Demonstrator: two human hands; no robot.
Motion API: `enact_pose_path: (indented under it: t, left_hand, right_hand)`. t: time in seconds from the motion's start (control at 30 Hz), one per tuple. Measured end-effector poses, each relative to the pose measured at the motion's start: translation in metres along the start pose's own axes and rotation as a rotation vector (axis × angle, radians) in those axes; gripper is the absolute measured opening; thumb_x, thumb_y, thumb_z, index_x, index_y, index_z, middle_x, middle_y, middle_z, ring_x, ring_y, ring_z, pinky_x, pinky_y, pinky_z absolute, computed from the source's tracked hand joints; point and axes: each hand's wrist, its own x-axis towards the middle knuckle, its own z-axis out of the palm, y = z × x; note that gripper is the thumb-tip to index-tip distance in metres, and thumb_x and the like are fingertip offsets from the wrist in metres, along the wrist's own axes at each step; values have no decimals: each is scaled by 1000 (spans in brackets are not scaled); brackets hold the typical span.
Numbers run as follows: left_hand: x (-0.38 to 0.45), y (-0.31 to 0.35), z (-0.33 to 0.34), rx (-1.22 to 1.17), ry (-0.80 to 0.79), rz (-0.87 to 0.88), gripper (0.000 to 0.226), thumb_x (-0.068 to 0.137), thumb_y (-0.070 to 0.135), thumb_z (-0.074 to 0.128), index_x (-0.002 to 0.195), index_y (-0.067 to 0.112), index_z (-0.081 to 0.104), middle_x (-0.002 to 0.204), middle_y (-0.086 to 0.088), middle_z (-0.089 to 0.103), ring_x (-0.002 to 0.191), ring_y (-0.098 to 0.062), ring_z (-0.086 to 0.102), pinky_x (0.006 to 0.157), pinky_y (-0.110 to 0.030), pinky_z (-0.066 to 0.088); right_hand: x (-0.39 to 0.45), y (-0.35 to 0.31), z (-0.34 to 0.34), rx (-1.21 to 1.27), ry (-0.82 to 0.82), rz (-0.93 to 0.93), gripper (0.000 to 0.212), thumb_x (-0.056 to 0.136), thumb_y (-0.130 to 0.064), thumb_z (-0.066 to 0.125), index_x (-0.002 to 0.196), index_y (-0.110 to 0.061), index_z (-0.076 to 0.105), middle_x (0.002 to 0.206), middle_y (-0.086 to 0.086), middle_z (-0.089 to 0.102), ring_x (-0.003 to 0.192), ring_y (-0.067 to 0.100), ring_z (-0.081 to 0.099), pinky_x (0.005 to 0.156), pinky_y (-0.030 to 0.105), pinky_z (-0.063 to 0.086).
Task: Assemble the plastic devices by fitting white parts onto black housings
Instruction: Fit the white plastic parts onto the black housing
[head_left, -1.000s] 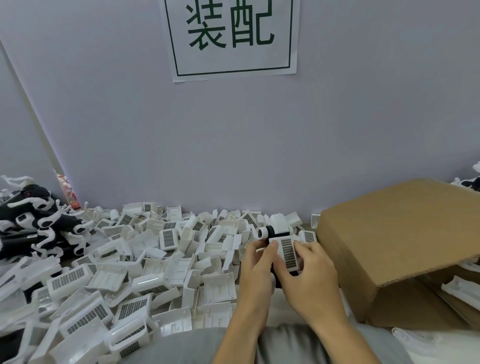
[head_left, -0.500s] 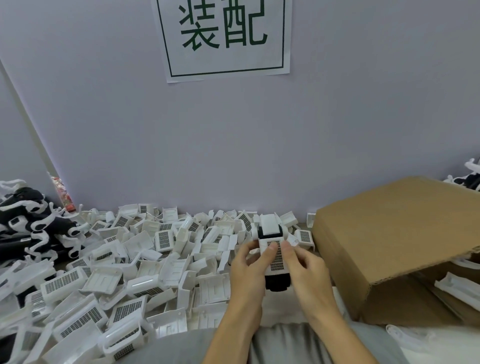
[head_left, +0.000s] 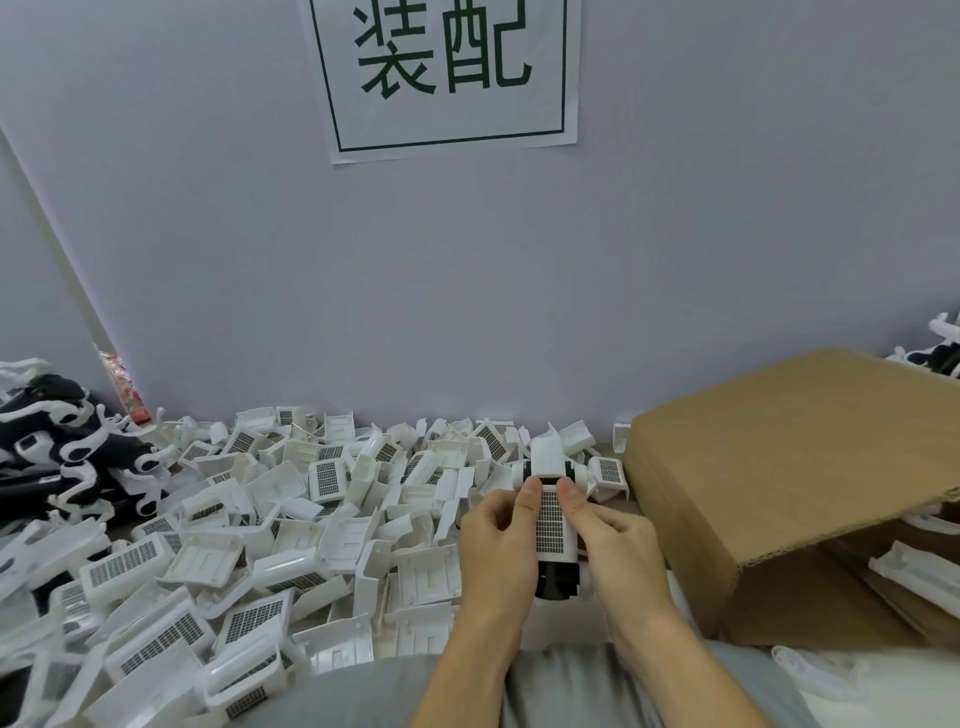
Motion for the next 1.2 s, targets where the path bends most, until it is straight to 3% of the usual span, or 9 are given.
enact_pose_path:
  t: [0.1, 0.23, 0.37, 0.47, 0.57, 0.7, 0.87, 1.1, 1.2]
  left_hand:
    - [1, 0, 1, -11, 25, 9, 31, 98, 29, 62, 79, 7, 70, 65, 2, 69, 62, -10, 64, 57, -27, 50]
    - [1, -1, 2, -41, 27, -2, 31, 97, 30, 64, 81, 5, 72, 67, 0, 70, 65, -12, 65, 61, -26, 51]
    - [-1, 1, 1, -132, 55, -8, 31, 95, 33, 66, 81, 8, 77, 77, -10, 75, 69, -17, 69, 66, -33, 54]
    - [2, 0, 1, -166, 55, -27, 28, 96, 31, 65, 82, 9, 77, 81, -13, 75, 69, -17, 69, 64, -31, 55]
    - [3, -2, 3, -159, -25, -33, 17, 96, 22, 65, 89, 14, 79, 83, -4, 78, 75, -13, 73, 65, -24, 56]
    - [3, -6, 4, -59, -59, 26, 18, 99, 15, 61, 93, 18, 77, 84, 1, 78, 79, -8, 73, 66, -18, 54]
    - [7, -10, 2, 43, 15, 34, 24, 99, 16, 62, 80, 20, 76, 75, 0, 75, 76, -14, 69, 75, -34, 55]
    - [4, -9, 1, 25, -42, 88, 19, 97, 23, 65, 84, 18, 78, 75, 4, 76, 72, -4, 69, 64, -18, 50]
    - [3, -8, 4, -25, -119, 54, 16, 97, 21, 65, 93, 16, 79, 82, 1, 77, 78, -8, 72, 67, -20, 53]
  right_hand:
    - [0, 2, 1, -51, 33, -3, 32, 88, -41, 69, 72, -16, 81, 75, 9, 77, 77, 26, 76, 77, 45, 61]
    - [-1, 1, 6, -105, 64, -41, 37, 85, -47, 66, 66, -19, 80, 67, 5, 75, 62, 12, 71, 60, 27, 56]
    - [-1, 4, 6, -122, 13, -11, 55, 90, -52, 59, 77, -2, 76, 79, 20, 74, 70, 25, 69, 73, 39, 56]
    - [-1, 7, 6, -148, -14, 12, 49, 95, -49, 55, 76, -10, 79, 80, 9, 77, 81, 24, 74, 80, 40, 56]
    - [1, 7, 6, -140, 23, -5, 45, 99, -41, 54, 79, -10, 80, 84, 13, 77, 81, 18, 72, 79, 42, 55]
    - [1, 6, 3, -93, 5, -11, 40, 99, -39, 56, 75, -19, 81, 78, 2, 78, 77, 14, 75, 70, 29, 56]
    - [1, 6, 1, -249, 31, -126, 49, 95, -38, 62, 52, -16, 70, 45, -8, 58, 44, -1, 49, 46, 11, 36]
    - [2, 6, 1, -204, 88, -166, 49, 91, -46, 61, 48, -24, 71, 41, -10, 52, 42, -1, 44, 45, 11, 35]
    - [2, 6, 0, -123, 138, -113, 52, 89, -51, 61, 47, -21, 70, 41, -10, 51, 39, 1, 44, 42, 11, 36]
